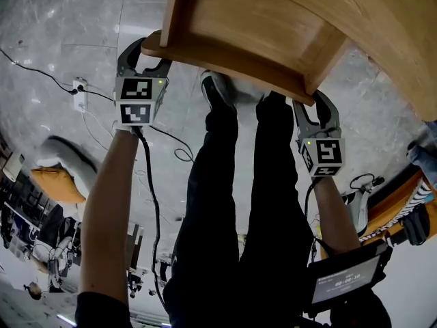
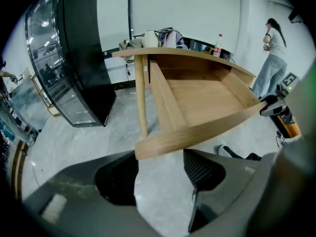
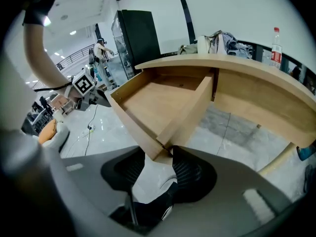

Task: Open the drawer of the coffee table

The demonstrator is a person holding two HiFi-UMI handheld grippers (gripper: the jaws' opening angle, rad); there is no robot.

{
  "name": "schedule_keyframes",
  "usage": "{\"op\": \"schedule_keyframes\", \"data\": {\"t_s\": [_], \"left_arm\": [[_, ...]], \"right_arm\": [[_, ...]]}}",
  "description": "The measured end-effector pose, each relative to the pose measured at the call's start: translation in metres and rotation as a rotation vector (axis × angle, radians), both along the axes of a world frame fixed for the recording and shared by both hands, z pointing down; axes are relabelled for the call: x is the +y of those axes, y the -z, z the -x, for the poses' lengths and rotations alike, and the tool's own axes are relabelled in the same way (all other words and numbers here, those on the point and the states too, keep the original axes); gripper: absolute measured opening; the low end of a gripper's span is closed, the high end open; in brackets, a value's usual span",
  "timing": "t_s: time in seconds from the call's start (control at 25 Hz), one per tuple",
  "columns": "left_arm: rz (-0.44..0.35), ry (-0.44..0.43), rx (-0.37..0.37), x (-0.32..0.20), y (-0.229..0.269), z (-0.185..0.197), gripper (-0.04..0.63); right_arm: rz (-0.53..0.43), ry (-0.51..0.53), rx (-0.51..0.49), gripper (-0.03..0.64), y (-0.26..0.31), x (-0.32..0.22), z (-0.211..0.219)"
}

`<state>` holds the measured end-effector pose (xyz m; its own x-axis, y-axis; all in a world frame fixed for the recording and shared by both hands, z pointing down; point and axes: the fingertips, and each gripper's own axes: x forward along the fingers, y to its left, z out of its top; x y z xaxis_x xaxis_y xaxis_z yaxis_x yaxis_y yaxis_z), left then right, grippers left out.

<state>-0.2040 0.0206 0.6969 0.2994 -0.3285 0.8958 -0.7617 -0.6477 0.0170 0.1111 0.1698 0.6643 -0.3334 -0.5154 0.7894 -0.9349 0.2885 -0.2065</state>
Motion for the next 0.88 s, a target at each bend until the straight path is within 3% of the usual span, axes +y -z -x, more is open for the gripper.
{"op": "schedule_keyframes", "data": {"t_s": [0.2,0.32,0.56,0.72,0.88], "left_arm": [[-0.028,-0.015,-0.016,0.0,0.002,-0.001,0.287],[-0.003,-0.02,-0.042,0.006,-0.005,0.006,0.287],[-0.014,0.052,-0.109,0.01,0.033,0.03,0.287],[-0.118,0.087,-0.118,-0.006,0.096,0.04,0.285],[-0.303,0.081,-0.038,-0.035,0.198,0.013,0.219]], "right_arm": [[-0.005,-0.005,-0.019,0.181,0.001,0.002,-0.004],[0.022,0.002,-0.021,0.183,-0.003,0.004,-0.005],[0.033,0.075,0.002,0.206,0.044,0.009,-0.033],[-0.002,0.085,0.005,0.197,0.095,-0.001,-0.046],[-0.102,0.094,-0.017,0.192,0.157,-0.026,-0.038]]}}
